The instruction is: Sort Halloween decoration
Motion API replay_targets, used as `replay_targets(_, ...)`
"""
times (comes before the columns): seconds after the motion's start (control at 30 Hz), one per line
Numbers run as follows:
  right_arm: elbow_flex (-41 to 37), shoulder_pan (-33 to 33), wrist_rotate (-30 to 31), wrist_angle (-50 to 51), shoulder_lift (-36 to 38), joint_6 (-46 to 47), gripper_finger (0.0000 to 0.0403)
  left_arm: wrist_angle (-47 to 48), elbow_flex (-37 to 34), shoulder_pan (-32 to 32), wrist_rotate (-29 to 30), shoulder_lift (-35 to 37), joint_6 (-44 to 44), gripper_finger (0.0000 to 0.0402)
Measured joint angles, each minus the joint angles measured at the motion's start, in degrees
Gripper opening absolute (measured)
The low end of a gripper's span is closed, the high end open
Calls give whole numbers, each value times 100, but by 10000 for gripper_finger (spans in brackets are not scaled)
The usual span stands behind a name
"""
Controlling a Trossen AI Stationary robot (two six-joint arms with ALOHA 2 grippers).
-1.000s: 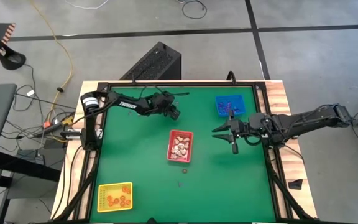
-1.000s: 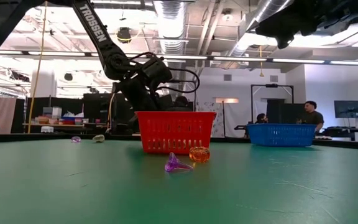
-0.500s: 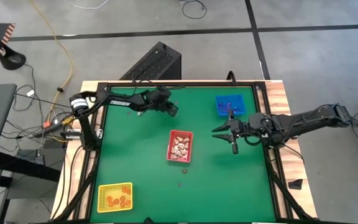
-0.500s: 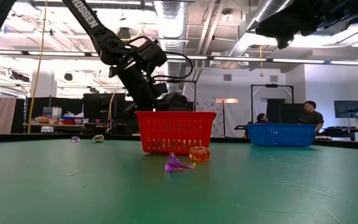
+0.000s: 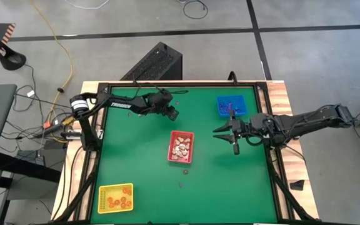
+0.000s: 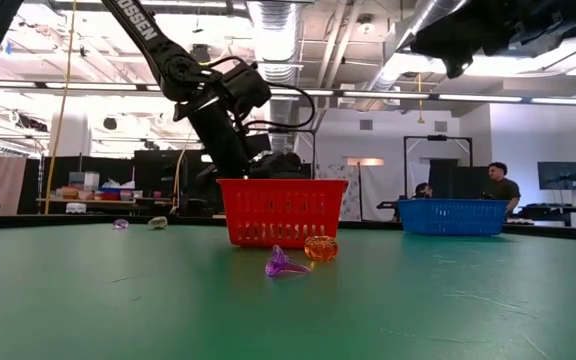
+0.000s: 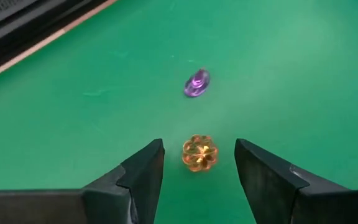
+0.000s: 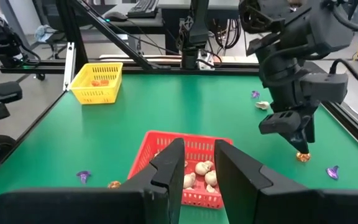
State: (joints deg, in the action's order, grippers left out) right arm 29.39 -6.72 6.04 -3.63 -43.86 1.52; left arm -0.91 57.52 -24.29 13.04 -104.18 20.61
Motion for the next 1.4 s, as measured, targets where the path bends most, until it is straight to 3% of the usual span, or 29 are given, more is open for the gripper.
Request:
replay_targets(0.7, 2, -229, -35, -254, 0, -157, 119, -297, -2, 144, 199, -490, 1, 183)
replay_targets(1.4, 2, -227, 7, -259, 0, -151, 119, -335, -4, 140, 119, -483, -261, 81)
